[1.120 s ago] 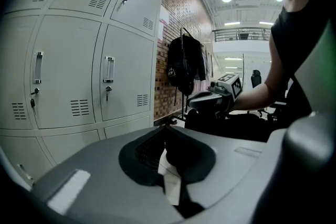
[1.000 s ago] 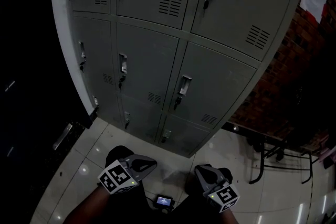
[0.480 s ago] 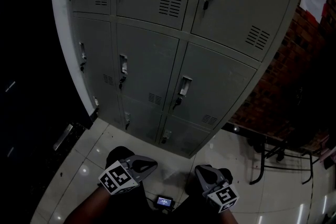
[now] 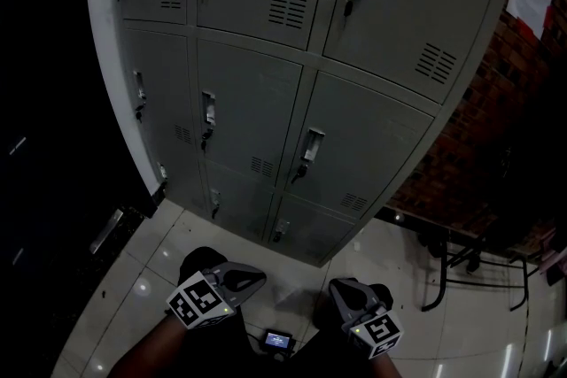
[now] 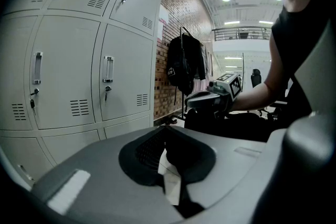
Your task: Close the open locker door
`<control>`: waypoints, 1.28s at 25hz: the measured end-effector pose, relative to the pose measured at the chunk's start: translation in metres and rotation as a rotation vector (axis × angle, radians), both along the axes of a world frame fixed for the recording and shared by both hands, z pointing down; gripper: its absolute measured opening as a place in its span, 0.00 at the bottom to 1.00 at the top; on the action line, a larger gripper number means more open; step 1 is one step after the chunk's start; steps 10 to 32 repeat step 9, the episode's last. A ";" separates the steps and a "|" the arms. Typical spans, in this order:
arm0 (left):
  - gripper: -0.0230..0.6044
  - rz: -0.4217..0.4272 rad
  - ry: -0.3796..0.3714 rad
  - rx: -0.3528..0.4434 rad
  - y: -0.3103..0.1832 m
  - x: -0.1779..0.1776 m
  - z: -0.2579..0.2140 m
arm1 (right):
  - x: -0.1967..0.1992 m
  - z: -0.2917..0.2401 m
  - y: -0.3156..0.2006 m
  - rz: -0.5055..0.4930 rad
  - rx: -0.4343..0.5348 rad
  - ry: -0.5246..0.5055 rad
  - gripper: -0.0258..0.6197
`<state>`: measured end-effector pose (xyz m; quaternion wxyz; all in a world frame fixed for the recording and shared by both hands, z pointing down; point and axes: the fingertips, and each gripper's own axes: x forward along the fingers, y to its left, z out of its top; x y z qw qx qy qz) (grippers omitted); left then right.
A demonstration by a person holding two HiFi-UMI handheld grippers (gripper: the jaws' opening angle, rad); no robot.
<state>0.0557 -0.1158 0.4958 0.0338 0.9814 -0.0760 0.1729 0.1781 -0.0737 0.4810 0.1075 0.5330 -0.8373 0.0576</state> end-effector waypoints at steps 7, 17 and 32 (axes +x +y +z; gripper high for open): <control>0.06 -0.003 -0.004 0.000 0.000 -0.001 0.000 | 0.000 0.003 0.001 0.001 -0.013 0.003 0.04; 0.06 -0.004 -0.005 0.000 -0.001 -0.001 0.001 | 0.000 0.001 0.000 0.001 -0.005 0.003 0.04; 0.06 -0.004 -0.005 0.000 -0.001 -0.001 0.001 | 0.000 0.001 0.000 0.001 -0.005 0.003 0.04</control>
